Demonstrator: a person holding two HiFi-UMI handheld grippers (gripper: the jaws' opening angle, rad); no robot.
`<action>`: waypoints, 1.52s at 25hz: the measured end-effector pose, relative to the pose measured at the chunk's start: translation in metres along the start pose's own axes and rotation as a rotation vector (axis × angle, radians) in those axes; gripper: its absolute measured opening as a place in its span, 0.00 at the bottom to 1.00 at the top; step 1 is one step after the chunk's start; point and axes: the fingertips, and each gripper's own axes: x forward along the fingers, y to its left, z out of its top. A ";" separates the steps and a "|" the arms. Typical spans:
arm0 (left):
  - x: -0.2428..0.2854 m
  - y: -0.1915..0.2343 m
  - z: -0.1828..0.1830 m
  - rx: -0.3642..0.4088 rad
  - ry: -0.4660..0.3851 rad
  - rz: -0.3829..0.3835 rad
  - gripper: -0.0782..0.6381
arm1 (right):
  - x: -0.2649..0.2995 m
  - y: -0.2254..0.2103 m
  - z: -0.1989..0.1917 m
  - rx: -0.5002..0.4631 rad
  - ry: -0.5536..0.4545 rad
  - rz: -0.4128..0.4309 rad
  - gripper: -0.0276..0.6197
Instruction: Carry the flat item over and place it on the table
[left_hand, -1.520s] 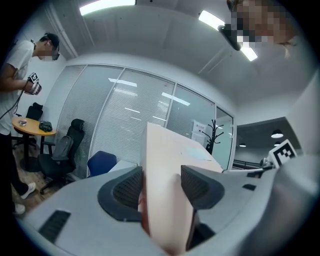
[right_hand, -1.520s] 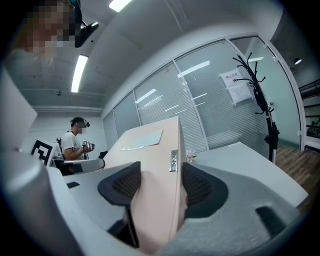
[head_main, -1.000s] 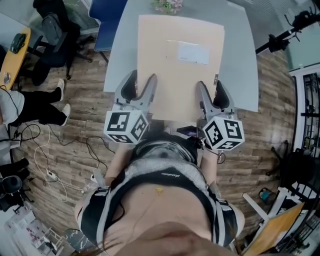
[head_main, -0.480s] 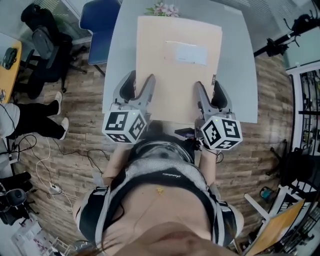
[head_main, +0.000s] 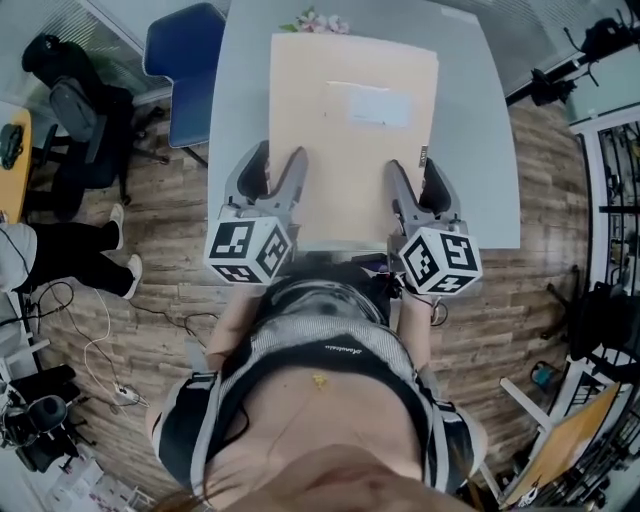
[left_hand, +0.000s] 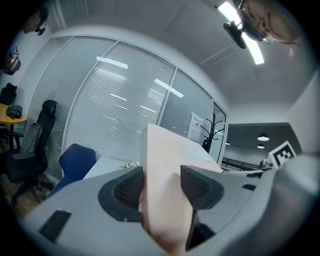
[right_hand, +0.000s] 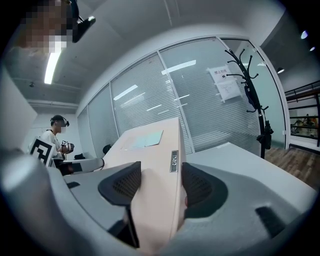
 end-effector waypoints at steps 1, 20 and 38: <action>0.003 0.002 0.000 0.001 0.000 -0.002 0.43 | 0.003 0.000 0.000 0.000 -0.001 -0.002 0.45; 0.017 0.016 0.002 -0.009 0.003 0.010 0.43 | 0.024 0.000 0.002 0.000 0.010 0.009 0.44; 0.036 0.034 -0.031 -0.045 0.086 0.044 0.42 | 0.051 -0.016 -0.031 0.032 0.097 0.011 0.44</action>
